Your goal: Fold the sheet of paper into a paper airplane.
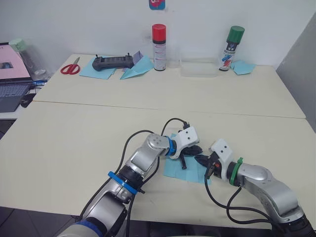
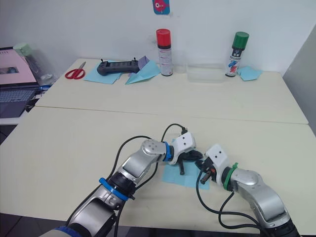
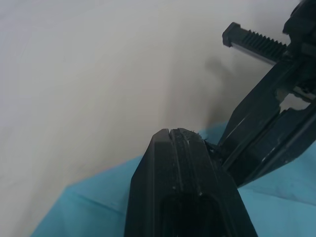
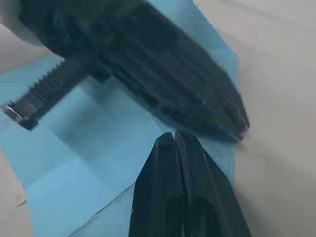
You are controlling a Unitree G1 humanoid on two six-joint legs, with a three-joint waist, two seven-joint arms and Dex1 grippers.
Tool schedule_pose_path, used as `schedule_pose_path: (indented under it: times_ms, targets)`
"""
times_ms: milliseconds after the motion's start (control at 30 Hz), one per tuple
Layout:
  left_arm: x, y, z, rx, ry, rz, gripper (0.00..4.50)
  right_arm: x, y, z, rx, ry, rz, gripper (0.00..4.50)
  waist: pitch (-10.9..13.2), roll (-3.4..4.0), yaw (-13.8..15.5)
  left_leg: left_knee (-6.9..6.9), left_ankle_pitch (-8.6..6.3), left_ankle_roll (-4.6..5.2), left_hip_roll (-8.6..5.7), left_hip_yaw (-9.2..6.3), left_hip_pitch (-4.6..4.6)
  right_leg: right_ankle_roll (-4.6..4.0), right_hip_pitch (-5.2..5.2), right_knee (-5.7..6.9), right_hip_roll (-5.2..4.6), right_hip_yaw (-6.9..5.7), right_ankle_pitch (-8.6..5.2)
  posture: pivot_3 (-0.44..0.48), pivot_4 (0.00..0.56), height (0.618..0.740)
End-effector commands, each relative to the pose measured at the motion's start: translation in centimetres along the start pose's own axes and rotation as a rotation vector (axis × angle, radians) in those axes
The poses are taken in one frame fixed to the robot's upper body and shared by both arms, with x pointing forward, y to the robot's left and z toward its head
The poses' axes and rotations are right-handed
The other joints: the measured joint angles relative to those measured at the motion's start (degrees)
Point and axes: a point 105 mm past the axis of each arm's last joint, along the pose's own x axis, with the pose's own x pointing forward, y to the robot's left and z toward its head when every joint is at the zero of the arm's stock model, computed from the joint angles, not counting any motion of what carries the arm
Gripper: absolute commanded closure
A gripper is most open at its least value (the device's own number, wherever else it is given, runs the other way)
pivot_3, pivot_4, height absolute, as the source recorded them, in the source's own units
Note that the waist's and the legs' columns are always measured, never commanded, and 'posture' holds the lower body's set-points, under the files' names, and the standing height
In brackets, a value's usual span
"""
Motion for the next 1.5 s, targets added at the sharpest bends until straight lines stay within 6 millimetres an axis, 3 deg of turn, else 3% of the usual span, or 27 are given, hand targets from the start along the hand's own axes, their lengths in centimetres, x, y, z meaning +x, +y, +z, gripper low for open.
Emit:
schedule_pose_path:
  times_ms: [33, 233, 367, 467, 633, 767, 933, 1133, 1400, 1500]
  targets:
    - [-0.3, 1.0, -1.4, 0.018, 0.071, 0.042, 4.5, -0.2, 0.1, -1.4, 0.011, 0.057, -0.001, 4.45, 0.0, -0.01, -0.01, 0.0, 0.0, 0.0, 0.0, 0.0, 0.02, 0.0, 0.03, -0.01, 0.0, 0.0, 0.0, 0.0, 0.15, 0.74]
    - [-2.0, 3.1, -3.2, -0.003, 0.127, 0.178, 4.5, -0.2, 0.0, -1.4, 0.015, 0.056, -0.008, 4.45, -0.02, 0.01, -0.1, 0.0, 0.0, 0.0, 0.0, 0.01, 0.14, 0.0, 0.11, 0.0, 0.0, 0.03, 0.0, 0.0, 0.15, 0.74]
    - [-6.0, 6.0, -5.3, -0.047, 0.184, 0.336, 4.5, 0.0, 0.3, -1.6, 0.024, 0.053, -0.004, 4.45, -0.05, -0.03, -0.65, 0.0, 0.0, 0.0, 0.03, 0.01, 0.18, 0.0, 0.13, 0.03, 0.01, 0.04, 0.0, 0.0, 0.15, 0.74]
    - [-7.6, 6.9, -4.6, -0.059, 0.135, 0.39, 4.5, 0.2, 0.4, -1.6, 0.024, 0.053, -0.002, 4.45, -0.06, -0.01, -1.04, -0.02, 0.0, 0.0, 0.08, 0.02, 0.23, 0.0, 0.13, 0.06, 0.05, 0.04, 0.0, 0.0, 0.15, 0.74]
    - [-10.6, 7.2, -0.7, -0.182, -0.152, 0.397, 4.5, 0.8, 0.1, -1.0, 0.025, 0.026, 0.0, 4.45, 0.0, -0.07, -1.23, -0.03, 0.0, 0.0, 0.1, 0.05, 0.2, 0.0, 0.09, 0.06, 0.04, 0.06, 0.0, 0.0, 0.15, 0.74]
    - [-12.7, 6.2, -1.1, -0.357, -0.237, 0.36, 3.5, 1.1, -0.2, -0.6, 0.022, 0.015, 0.006, 4.5, 0.03, -0.11, -1.31, -0.03, 0.0, -0.01, 0.14, 0.05, 0.2, -0.01, 0.07, 0.09, 0.06, 0.03, 0.01, 0.0, 0.15, 0.74]
    - [-12.6, 4.5, -1.7, -0.475, -0.265, 0.318, 1.84, 1.3, -0.4, -0.4, 0.019, 0.015, 0.012, 4.5, 0.04, -0.13, -1.18, -0.03, 0.0, -0.01, 0.12, 0.07, 0.2, -0.01, 0.09, 0.07, 0.04, 0.06, 0.01, 0.0, 0.15, 0.74]
    - [-10.7, 3.1, -1.2, -0.505, -0.279, 0.257, 0.05, 1.4, -0.7, -0.3, 0.02, 0.02, 0.014, 4.5, 0.07, -0.16, -0.98, -0.02, 0.0, -0.01, 0.1, 0.06, 0.19, -0.01, 0.09, 0.06, 0.03, 0.06, 0.01, 0.0, 0.15, 0.74]
    - [-9.5, 3.8, -2.3, -0.483, -0.226, 0.298, 0.05, 1.4, -1.0, -0.2, 0.017, 0.023, 0.006, 4.5, 0.08, -0.17, -1.0, -0.03, 0.0, -0.01, 0.1, 0.07, 0.19, -0.01, 0.07, 0.05, 0.04, 0.07, 0.01, 0.0, 0.15, 0.74]
    - [-9.1, 3.5, -1.7, -0.446, -0.246, 0.263, 0.58, 1.4, -1.1, -0.2, 0.016, 0.023, 0.004, 4.5, 0.08, -0.16, -0.99, -0.03, 0.0, -0.01, 0.08, 0.07, 0.19, -0.01, 0.07, 0.05, 0.03, 0.08, 0.01, 0.0, 0.15, 0.74]
